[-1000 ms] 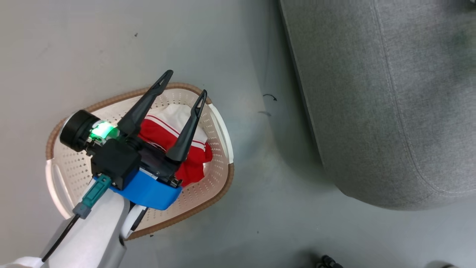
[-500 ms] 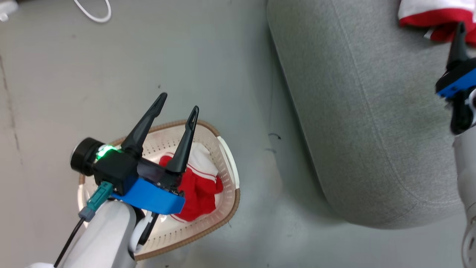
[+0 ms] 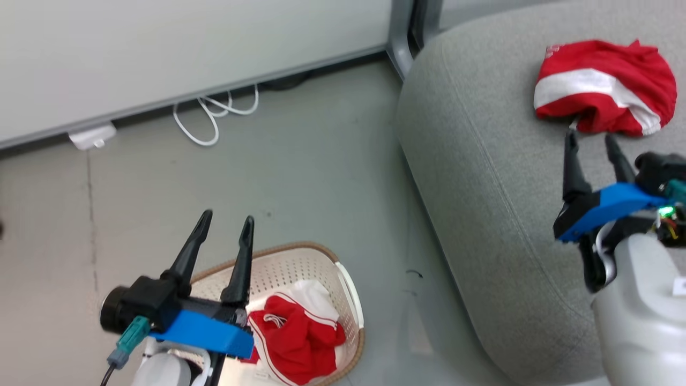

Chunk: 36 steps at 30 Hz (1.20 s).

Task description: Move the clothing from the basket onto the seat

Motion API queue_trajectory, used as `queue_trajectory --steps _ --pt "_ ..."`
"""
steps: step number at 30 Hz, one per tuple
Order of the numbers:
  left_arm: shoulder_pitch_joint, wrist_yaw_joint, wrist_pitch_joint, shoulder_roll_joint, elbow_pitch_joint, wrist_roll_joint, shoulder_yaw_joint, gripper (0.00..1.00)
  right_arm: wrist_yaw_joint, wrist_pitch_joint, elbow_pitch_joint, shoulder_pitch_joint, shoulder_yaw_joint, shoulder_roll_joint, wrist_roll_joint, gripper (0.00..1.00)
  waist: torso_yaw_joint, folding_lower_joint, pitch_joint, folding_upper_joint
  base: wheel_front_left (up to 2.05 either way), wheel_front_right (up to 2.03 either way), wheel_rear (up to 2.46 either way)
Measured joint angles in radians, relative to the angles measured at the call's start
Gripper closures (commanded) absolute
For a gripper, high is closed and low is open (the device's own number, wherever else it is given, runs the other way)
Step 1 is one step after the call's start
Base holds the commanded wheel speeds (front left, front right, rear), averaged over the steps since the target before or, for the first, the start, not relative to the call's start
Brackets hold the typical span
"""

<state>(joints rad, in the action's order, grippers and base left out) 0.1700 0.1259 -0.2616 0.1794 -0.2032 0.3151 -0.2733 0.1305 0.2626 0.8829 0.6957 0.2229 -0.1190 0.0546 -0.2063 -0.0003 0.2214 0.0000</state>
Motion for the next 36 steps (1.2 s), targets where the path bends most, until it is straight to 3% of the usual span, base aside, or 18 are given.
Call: queue_trajectory --steps 12,20,36 --pt "-0.119 0.003 0.0 -0.039 -0.042 -0.028 0.106 0.0 0.0 0.0 -0.363 -0.352 -0.071 0.053 0.018 0.0 0.096 0.0 -0.137 0.0 0.0 0.0 0.0" --pt "-0.145 0.003 0.0 -0.045 -0.075 -0.03 0.163 0.0 0.0 -0.007 -0.532 -0.505 -0.129 0.065 0.015 0.0 0.172 0.0001 -0.178 0.0 0.0 0.0 0.0" --pt "-0.15 0.003 0.0 -0.059 -0.115 -0.045 0.234 0.0 0.0 -0.056 -0.614 -0.619 -0.203 0.068 0.071 0.0 0.28 0.0003 -0.199 0.0 0.0 0.0 0.0"
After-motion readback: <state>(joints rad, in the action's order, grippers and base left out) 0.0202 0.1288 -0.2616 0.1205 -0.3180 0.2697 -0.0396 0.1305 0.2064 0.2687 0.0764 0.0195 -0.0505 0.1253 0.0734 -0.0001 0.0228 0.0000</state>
